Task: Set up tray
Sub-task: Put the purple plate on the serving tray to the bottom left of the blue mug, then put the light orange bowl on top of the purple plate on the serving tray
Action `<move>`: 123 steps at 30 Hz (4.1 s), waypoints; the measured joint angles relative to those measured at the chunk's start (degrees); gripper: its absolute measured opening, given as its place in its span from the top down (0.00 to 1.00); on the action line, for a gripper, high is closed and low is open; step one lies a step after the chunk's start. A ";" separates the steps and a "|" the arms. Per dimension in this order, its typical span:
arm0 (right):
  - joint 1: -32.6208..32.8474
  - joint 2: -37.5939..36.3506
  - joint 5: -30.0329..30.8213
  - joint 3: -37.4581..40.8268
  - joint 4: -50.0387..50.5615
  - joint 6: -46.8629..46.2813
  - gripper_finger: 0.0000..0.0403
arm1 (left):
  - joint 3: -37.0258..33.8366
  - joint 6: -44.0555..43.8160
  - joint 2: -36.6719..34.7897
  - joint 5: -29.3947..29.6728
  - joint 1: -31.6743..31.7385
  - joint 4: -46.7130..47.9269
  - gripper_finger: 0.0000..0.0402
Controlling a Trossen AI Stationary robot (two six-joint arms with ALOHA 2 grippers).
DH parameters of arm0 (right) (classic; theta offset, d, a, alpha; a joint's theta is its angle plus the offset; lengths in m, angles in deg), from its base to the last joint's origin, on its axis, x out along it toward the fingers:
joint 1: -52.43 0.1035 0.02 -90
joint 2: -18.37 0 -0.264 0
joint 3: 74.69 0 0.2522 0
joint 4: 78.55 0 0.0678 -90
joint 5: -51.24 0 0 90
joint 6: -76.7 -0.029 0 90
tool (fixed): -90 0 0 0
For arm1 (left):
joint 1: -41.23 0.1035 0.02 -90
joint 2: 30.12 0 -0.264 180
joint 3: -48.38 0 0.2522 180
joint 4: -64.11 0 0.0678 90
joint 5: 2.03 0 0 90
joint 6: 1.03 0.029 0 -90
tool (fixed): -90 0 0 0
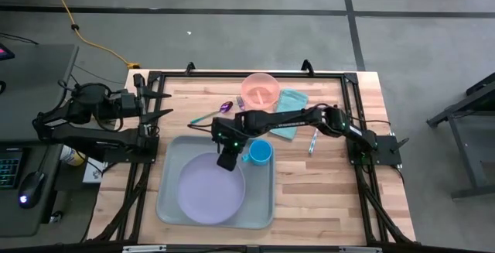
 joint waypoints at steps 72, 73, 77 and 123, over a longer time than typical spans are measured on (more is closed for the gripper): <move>-25.42 -0.51 7.56 -4.16 24.57 23.63 0.48 | 0.00 1.09 0.00 -1.35 -0.01 0.87 0.43; -25.64 -0.47 7.54 -3.51 24.40 24.24 0.47 | 0.00 1.09 0.00 -1.33 0.00 0.87 0.43; -26.28 -0.44 7.38 -0.10 22.53 26.01 0.46 | 0.00 1.08 0.00 -0.95 -0.01 0.87 0.43; -20.91 -6.44 9.99 -10.08 26.22 18.48 1.00 | 0.00 -0.44 0.02 0.48 0.00 0.87 0.43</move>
